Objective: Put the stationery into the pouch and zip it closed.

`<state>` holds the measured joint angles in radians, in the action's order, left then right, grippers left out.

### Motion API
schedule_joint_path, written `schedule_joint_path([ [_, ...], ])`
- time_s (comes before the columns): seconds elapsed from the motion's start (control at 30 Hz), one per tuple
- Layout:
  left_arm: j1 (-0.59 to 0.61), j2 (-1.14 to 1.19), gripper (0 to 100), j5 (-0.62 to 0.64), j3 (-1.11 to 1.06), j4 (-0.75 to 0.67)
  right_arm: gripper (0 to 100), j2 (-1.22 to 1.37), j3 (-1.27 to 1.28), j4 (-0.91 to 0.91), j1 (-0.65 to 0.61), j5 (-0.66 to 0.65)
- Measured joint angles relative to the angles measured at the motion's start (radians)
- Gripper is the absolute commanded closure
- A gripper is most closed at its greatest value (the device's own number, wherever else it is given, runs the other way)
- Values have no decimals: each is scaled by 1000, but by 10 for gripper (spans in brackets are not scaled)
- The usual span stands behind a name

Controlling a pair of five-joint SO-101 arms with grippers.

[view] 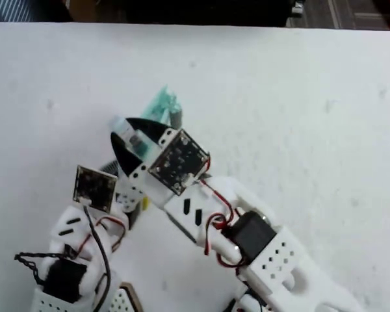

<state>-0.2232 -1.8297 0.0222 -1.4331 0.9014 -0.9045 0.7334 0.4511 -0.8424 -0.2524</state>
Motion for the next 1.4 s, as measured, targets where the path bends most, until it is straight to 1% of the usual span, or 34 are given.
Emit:
schedule_joint_path([
  [0.03, 9, 0, 790, 0, 0, 0, 937, -3, 5, -2, 9, 2],
  [0.13, 34, 2, 790, 31, 0, -3, 799, -9, 5, 38, 29, 34],
  [0.2, 46, 2, 790, 44, 0, -3, 750, -11, 3, 80, 37, 55],
  [0.4, 51, 2, 791, 51, 0, -3, 796, -15, -52, 189, 41, 61],
  [0.57, 58, 2, 791, 51, 0, -3, 800, -12, -163, 301, 66, 61],
  [0.7, 60, 2, 792, 51, 0, -3, 800, -12, -295, 394, 149, 61],
  [0.83, 60, 2, 793, 51, 0, -3, 800, -12, -404, 488, 264, 66],
  [0.97, 60, 2, 793, 51, 0, -3, 800, -14, -443, 563, 358, 66],
  [1.03, 60, 2, 793, 51, 0, -3, 800, -14, -436, 598, 407, 66],
  [1.13, 60, 2, 793, 51, 0, -3, 800, -14, -354, 614, 462, 66],
  [1.23, 60, 2, 793, 57, 0, -3, 801, -12, -215, 612, 489, 66],
  [1.4, 60, 2, 793, 57, 0, -3, 801, -11, -6, 543, 499, 66],
])
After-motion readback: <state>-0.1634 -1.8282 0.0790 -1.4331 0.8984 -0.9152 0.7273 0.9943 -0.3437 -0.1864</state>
